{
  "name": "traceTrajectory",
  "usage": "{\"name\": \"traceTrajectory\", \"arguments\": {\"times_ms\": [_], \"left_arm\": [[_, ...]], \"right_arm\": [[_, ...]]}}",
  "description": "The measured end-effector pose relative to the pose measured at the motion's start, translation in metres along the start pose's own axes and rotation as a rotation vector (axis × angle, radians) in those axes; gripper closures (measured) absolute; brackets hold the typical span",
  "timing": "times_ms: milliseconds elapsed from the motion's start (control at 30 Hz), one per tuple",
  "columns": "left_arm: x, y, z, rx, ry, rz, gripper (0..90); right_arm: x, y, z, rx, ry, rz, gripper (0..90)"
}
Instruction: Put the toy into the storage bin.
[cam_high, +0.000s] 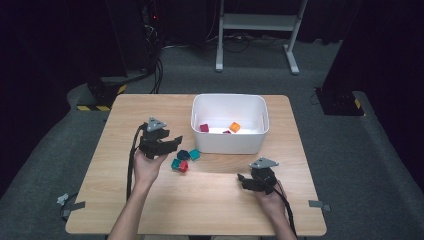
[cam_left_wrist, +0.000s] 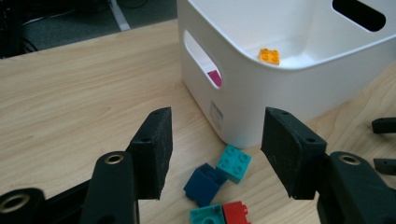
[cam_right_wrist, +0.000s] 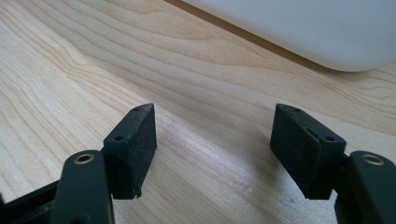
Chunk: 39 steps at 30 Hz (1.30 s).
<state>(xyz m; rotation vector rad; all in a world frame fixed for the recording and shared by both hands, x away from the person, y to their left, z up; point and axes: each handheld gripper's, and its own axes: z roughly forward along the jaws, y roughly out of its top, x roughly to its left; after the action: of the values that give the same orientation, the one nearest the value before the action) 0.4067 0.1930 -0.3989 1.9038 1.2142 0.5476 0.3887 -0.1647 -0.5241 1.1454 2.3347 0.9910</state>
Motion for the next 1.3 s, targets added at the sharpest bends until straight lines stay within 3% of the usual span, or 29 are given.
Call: {"name": "traceTrajectory", "arguments": {"times_ms": [300, 767, 1300], "left_arm": [[0.01, -0.025, 0.005, 0.016, -0.015, -0.059, 44.5], [0.022, -0.064, 0.017, 0.059, 0.008, -0.125, 46.1], [0.019, -0.085, 0.041, 0.114, 0.006, -0.131, 60.7]], "right_arm": [[0.0, 0.0, 0.0, 0.0, 0.0, 0.001, 31.5], [0.0, 0.0, 0.0, 0.0, 0.0, 0.001, 31.5], [0.0, 0.0, 0.0, 0.0, 0.0, 0.001, 31.5]]}}
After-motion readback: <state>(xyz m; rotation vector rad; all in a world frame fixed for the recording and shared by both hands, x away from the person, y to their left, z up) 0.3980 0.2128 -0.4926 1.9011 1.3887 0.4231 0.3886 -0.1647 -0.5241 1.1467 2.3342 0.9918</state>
